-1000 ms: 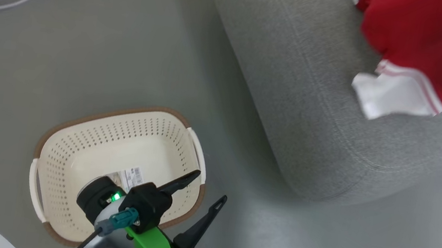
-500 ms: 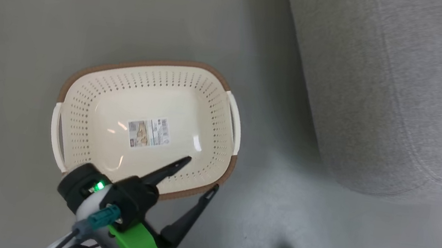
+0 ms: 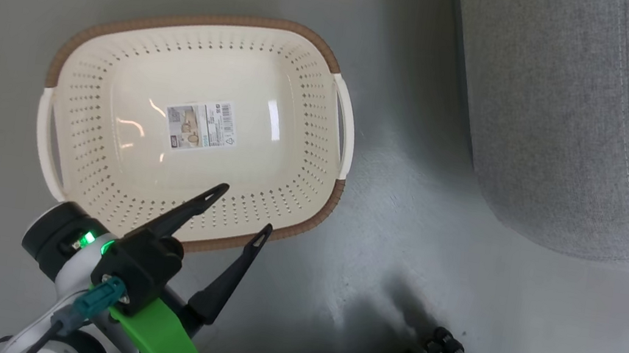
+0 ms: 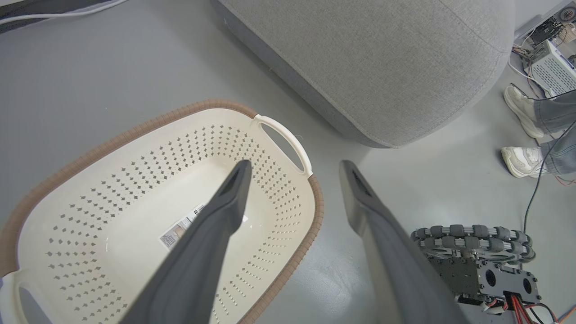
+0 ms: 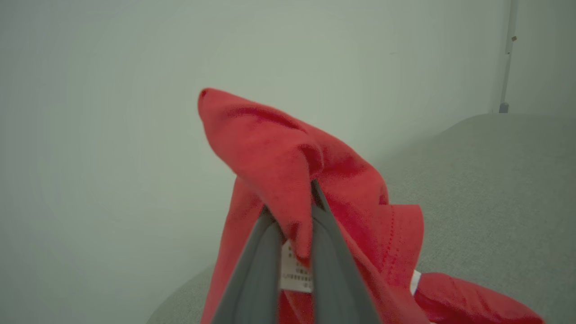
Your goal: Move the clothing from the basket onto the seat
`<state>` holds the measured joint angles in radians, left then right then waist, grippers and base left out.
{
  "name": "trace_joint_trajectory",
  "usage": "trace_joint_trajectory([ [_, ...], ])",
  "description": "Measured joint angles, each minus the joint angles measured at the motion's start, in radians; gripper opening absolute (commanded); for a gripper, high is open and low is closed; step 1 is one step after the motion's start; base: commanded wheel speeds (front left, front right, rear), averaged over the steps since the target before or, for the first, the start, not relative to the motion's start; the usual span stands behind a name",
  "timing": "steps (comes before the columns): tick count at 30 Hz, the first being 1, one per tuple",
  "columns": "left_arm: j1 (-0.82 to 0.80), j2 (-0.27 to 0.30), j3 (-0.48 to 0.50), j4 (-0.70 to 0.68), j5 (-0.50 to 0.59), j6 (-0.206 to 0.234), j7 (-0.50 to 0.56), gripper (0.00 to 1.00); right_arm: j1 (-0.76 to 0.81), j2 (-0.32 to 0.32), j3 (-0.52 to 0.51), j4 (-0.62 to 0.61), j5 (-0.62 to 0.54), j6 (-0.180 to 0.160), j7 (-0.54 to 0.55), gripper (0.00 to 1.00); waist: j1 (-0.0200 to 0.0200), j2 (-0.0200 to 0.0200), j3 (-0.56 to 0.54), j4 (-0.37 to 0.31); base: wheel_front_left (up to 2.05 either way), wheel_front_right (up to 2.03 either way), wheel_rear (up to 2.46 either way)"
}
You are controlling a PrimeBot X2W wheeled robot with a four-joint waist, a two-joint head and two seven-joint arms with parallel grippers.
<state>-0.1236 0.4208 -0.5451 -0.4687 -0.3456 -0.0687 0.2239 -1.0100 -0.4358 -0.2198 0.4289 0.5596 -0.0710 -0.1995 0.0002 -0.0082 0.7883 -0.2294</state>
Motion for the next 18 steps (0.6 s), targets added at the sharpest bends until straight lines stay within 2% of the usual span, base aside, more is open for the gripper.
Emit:
trace_joint_trajectory([
  [2,-0.002,0.001,0.011,-0.002,0.0,0.004,-0.001,1.0,0.016,0.056,-0.002,0.041,0.02,0.0,-0.018,0.0,0.0,0.0,0.021,-0.01,0.0,0.0,0.0],
  [5,-0.012,0.002,0.021,-0.003,0.0,0.008,-0.005,1.0,0.034,0.066,-0.002,0.093,0.024,0.0,-0.025,0.0,0.0,0.0,0.041,-0.029,0.0,0.0,0.0],
  [6,-0.028,0.001,0.034,0.008,-0.003,0.007,-0.033,1.0,0.033,0.059,0.02,0.128,0.0,0.036,-0.04,0.87,0.0,0.0,0.041,-0.059,0.0,0.0,0.0],
  [7,-0.052,-0.023,0.037,0.043,-0.027,0.006,-0.079,1.0,0.029,0.047,0.08,0.147,-0.048,0.072,-0.046,1.0,-0.0001,0.0,-0.001,-0.072,0.0,0.0,0.0],
  [14,-0.056,-0.086,0.042,0.088,-0.084,-0.002,-0.144,1.0,0.068,0.044,0.142,0.092,-0.12,0.126,-0.055,1.0,-0.0001,0.0,-0.079,-0.09,0.0,0.0,0.0],
  [18,-0.06,-0.116,0.053,0.113,-0.105,-0.002,-0.183,1.0,0.119,0.041,0.151,0.061,-0.139,0.137,-0.055,1.0,-0.0001,0.0,-0.118,-0.095,0.0,0.0,0.0],
])
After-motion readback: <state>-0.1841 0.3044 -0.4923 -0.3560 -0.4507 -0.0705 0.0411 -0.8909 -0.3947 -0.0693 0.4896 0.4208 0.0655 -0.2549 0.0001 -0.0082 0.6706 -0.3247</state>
